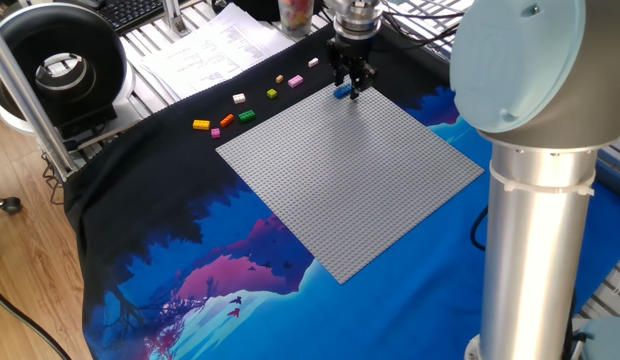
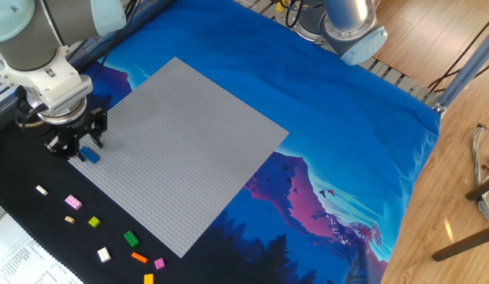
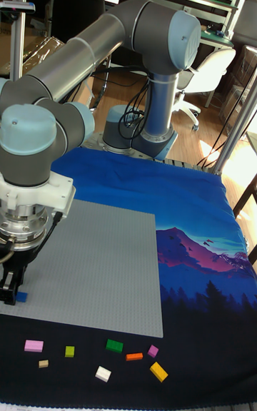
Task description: Build with small Lego blocks
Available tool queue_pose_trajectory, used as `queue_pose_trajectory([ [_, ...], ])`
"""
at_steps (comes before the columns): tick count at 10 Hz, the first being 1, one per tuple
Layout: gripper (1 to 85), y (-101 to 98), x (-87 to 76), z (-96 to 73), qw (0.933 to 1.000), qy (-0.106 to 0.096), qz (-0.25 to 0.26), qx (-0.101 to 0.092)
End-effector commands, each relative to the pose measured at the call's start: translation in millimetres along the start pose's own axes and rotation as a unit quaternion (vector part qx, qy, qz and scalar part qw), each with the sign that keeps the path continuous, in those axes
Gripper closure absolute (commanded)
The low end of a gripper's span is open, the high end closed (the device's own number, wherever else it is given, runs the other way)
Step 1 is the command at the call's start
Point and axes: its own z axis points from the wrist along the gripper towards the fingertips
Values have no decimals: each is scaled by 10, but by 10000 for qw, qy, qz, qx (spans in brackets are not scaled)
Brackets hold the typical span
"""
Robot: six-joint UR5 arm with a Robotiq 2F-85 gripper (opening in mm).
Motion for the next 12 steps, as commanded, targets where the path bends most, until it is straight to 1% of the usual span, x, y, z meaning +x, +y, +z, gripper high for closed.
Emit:
queue_pose_trajectory([
  [1,337,-22,-8,-10,10000,-45,4,45],
  [3,337,42,-10,-18,9999,-56,58,-71],
  [5,337,64,-17,-35,9999,-86,97,-104],
  [8,343,96,7,-124,9998,-85,174,-104],
  [10,367,81,47,-167,9998,-55,142,-95],
  [11,480,50,72,-201,9999,-27,149,-40],
  [12,730,-67,146,-235,9996,130,154,176],
])
